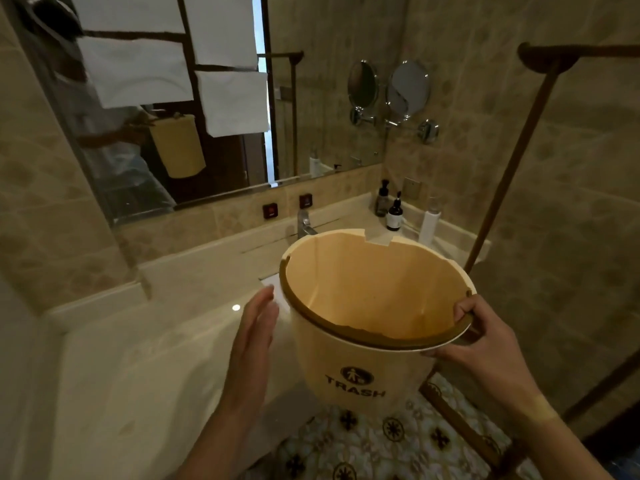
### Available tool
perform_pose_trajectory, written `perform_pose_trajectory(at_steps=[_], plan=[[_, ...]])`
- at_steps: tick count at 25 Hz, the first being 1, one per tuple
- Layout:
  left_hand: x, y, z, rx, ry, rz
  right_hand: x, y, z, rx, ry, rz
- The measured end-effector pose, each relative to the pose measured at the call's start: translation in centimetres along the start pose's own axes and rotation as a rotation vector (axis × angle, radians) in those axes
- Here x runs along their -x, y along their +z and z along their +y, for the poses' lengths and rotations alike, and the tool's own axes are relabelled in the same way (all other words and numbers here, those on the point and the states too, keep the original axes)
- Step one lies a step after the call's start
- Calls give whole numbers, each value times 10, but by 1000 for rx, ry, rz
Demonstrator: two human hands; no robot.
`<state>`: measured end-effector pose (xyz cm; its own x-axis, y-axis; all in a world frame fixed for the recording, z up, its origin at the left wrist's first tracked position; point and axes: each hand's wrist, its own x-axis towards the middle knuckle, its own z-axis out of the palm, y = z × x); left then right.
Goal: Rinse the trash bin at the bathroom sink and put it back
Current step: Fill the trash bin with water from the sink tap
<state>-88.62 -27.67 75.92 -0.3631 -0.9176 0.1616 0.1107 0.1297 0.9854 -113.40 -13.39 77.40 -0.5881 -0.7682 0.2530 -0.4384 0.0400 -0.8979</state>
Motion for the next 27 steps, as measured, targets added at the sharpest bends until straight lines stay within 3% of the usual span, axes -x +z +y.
perform_pose_trajectory(at_steps=[3,7,10,15,22,27], plan=[[-92,37,-25,-84,-4,-47,-59,4,31,-76,33,-75],[-173,76,-66,-60,76,14,-146,5,84,-201,48,-172],[-217,112,-87,-36,40,132,-219,2,120,-285,64,-261],[-278,133,-100,-86,-160,206,-321,22,166,-372,216,-389],[-354,83,-139,-426,-514,207,-379,111,218,-425,566,-617],[-439,67,-170,-535,-623,190,-441,165,240,-420,705,-695]])
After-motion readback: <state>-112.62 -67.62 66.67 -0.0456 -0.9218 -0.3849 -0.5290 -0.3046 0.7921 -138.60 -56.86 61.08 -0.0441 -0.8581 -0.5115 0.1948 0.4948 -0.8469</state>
